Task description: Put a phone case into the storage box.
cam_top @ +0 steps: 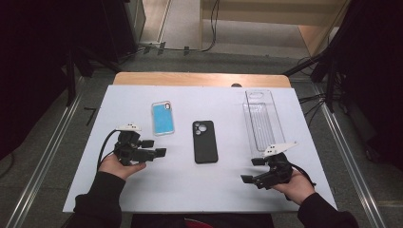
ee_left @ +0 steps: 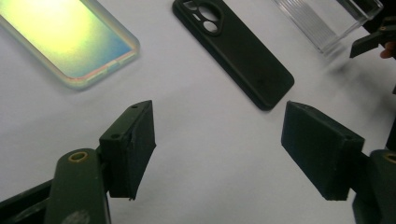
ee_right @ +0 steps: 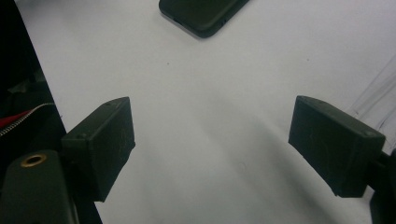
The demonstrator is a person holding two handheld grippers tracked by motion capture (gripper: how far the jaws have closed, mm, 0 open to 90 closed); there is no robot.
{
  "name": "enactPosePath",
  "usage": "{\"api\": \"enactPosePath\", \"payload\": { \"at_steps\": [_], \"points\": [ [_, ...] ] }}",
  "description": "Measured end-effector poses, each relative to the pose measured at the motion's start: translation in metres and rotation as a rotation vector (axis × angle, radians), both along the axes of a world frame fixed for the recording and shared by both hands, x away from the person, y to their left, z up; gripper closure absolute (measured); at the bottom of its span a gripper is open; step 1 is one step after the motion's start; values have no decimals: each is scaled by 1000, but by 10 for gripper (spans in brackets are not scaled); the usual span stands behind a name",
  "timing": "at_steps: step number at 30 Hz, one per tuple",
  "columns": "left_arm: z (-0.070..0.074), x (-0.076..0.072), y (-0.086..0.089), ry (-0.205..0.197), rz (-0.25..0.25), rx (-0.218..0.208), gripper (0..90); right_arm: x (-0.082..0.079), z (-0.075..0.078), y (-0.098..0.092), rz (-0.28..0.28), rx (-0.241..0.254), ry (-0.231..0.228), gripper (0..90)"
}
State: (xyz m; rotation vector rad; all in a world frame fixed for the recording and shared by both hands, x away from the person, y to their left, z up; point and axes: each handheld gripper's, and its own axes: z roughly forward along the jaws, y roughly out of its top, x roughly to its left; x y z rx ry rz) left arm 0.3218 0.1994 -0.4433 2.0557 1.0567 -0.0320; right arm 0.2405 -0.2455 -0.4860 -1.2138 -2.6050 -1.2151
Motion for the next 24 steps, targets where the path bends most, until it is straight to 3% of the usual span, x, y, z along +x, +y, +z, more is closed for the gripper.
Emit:
{"api": "enactPosePath", "payload": {
  "at_steps": [11,24],
  "points": [
    [1,35,-5,7,37,-10,288,0,0,-1,-4,-2,3,127],
    [-6,65,-8,-5,53,38,289,-1,0,0,-3,-2,0,127]
  ]
}}
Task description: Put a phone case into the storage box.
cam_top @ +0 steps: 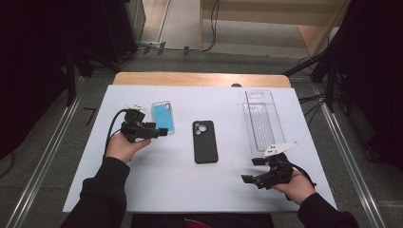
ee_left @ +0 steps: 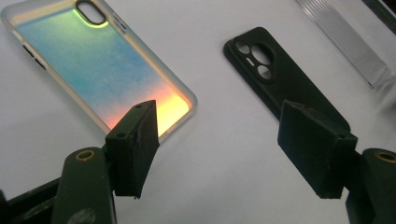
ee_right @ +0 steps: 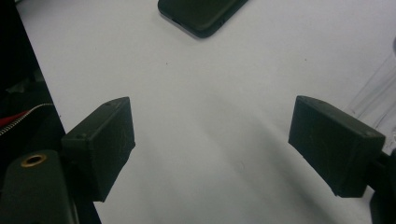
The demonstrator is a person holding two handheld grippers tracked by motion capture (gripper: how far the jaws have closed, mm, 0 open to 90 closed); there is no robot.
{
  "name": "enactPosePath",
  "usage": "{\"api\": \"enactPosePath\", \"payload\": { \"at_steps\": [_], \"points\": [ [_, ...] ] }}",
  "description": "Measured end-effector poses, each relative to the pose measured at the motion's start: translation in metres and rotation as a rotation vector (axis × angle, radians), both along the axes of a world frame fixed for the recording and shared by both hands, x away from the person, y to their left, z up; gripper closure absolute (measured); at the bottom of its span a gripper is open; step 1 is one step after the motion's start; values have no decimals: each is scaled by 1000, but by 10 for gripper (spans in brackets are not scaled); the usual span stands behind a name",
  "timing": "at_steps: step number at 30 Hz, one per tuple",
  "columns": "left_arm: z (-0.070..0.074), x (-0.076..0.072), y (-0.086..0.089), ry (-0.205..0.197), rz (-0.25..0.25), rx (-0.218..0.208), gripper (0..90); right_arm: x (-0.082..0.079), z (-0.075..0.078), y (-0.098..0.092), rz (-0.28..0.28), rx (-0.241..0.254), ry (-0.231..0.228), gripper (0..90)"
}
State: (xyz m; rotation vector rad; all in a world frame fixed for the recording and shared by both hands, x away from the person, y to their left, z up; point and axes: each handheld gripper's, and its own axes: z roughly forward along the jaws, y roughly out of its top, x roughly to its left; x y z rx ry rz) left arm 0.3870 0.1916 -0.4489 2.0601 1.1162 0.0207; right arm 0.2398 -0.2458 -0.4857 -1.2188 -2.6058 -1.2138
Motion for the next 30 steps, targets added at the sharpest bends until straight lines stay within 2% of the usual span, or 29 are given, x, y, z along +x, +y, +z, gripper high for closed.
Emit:
{"api": "enactPosePath", "payload": {
  "at_steps": [2,8,14,15,16,18,20,24,25,27,30],
  "points": [
    [-1,4,-1,-1,9,-6,303,0,0,0,2,-1,0,127],
    [-5,18,-5,2,22,19,304,0,0,1,10,-3,1,127],
    [-14,26,-5,13,40,42,351,0,-1,1,11,-7,5,127],
    [-16,27,-5,16,45,46,401,-1,-1,1,10,-8,4,127],
    [-17,27,-5,19,48,51,401,-1,-1,1,10,-8,4,127],
    [-22,28,-5,33,53,60,472,-1,0,1,11,-9,5,127],
    [-25,26,-3,15,69,78,553,-1,0,1,11,-11,4,127],
    [-32,27,1,28,88,70,867,-1,0,1,10,-13,3,127],
    [-34,27,1,33,91,85,898,-1,-1,1,11,-14,4,127],
    [-36,28,0,58,95,93,899,-1,-1,1,12,-15,4,127],
    [-40,28,-3,63,91,113,900,-1,-1,1,13,-17,3,127]
  ]
}}
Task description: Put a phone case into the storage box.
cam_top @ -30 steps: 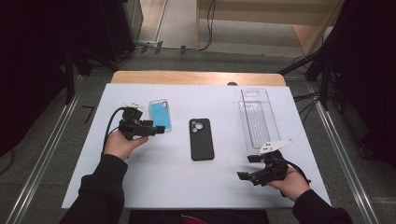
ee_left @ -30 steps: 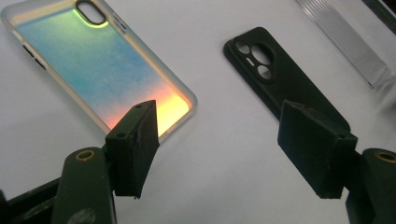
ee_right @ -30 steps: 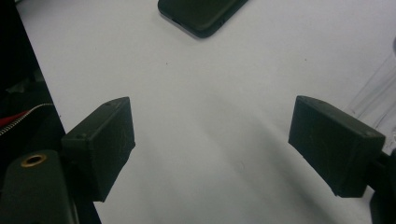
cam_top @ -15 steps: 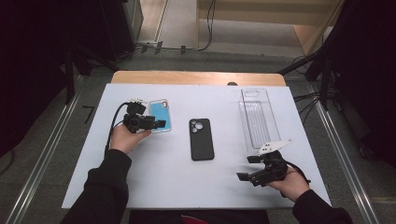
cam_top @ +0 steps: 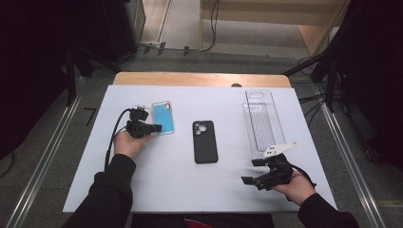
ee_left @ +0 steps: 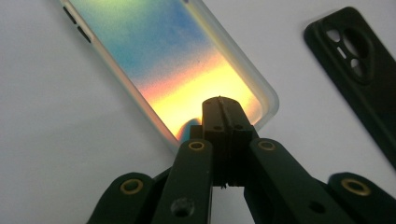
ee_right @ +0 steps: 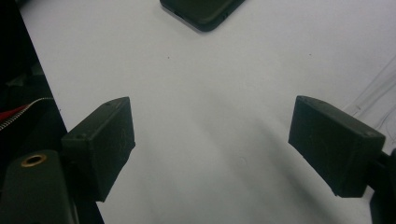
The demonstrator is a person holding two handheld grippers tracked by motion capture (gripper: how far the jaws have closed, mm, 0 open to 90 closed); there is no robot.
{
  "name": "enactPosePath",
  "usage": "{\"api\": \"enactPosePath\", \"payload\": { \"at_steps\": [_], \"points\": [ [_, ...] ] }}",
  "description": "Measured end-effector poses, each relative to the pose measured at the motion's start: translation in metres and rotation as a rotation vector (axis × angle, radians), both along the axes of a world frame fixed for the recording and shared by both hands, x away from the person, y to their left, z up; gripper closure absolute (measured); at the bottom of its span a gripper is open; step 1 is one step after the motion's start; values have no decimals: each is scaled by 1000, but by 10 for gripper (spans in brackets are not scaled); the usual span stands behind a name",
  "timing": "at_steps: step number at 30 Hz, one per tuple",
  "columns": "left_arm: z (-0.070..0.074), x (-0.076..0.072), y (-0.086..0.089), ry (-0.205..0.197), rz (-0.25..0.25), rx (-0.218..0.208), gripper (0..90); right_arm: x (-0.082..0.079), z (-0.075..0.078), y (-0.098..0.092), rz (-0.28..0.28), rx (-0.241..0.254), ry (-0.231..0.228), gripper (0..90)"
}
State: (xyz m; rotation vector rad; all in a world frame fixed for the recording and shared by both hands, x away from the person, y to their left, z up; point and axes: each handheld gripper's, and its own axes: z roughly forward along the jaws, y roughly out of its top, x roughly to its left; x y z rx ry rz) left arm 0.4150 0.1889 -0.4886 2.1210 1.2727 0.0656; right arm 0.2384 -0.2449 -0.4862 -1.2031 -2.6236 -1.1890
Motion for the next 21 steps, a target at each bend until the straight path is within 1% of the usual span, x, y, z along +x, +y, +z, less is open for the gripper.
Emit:
{"api": "enactPosePath", "payload": {
  "at_steps": [7,9,14,15,21],
  "points": [
    [-1,-1,3,7,-4,-2,899,0,0,0,3,-4,-1,127],
    [0,-1,5,10,-3,6,899,0,0,0,3,-5,-1,127],
    [1,-3,9,16,-6,11,898,0,0,0,2,-8,-1,127],
    [2,-3,10,18,-10,20,898,0,0,0,2,-7,1,127],
    [3,-7,15,33,-11,25,898,0,-1,0,6,-10,0,127]
  ]
}}
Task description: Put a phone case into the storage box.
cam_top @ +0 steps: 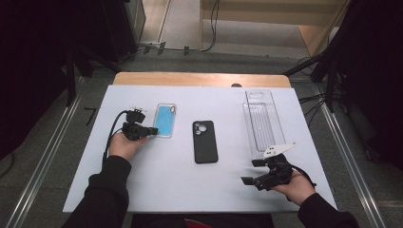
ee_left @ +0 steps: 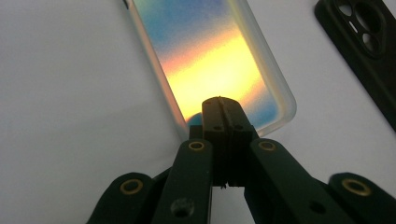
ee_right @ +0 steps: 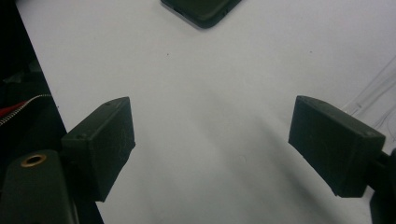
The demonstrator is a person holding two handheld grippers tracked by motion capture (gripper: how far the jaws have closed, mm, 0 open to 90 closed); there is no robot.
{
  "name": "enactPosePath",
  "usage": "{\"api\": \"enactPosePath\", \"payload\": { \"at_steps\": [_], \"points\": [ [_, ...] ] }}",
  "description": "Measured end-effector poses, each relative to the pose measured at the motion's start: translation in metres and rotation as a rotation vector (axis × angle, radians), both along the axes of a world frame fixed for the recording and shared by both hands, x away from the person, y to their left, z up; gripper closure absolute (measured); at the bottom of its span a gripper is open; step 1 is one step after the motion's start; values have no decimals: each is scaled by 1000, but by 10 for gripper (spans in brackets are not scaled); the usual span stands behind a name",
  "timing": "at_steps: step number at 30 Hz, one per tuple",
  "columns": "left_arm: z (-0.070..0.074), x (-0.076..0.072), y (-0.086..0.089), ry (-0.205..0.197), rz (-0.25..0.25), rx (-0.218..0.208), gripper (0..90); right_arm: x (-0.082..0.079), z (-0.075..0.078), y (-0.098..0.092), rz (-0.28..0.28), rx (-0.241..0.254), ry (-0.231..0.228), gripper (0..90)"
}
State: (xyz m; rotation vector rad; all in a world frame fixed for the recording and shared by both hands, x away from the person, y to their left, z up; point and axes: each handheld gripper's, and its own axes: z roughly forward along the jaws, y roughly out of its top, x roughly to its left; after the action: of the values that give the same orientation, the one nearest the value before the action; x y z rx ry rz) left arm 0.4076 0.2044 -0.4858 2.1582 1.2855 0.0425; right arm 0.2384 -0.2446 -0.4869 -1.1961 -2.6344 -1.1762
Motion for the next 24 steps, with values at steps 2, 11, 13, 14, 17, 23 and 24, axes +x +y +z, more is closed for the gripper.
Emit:
{"api": "enactPosePath", "payload": {
  "at_steps": [2,11,13,14,17,23,24],
  "points": [
    [1,-2,2,6,-2,5,898,0,0,0,0,0,0,127],
    [4,-15,19,38,-12,22,897,0,0,0,-1,-3,3,127],
    [4,-17,23,44,-13,22,897,0,0,0,-1,-3,4,127],
    [4,-18,25,45,-11,21,897,0,0,0,-1,-4,4,127],
    [5,-21,30,51,-9,23,897,0,0,0,-1,-5,3,127],
    [6,-29,41,60,-3,20,897,0,0,0,-2,-6,4,127],
    [6,-30,42,59,-6,22,897,0,0,0,-2,-6,4,127]
  ]
}}
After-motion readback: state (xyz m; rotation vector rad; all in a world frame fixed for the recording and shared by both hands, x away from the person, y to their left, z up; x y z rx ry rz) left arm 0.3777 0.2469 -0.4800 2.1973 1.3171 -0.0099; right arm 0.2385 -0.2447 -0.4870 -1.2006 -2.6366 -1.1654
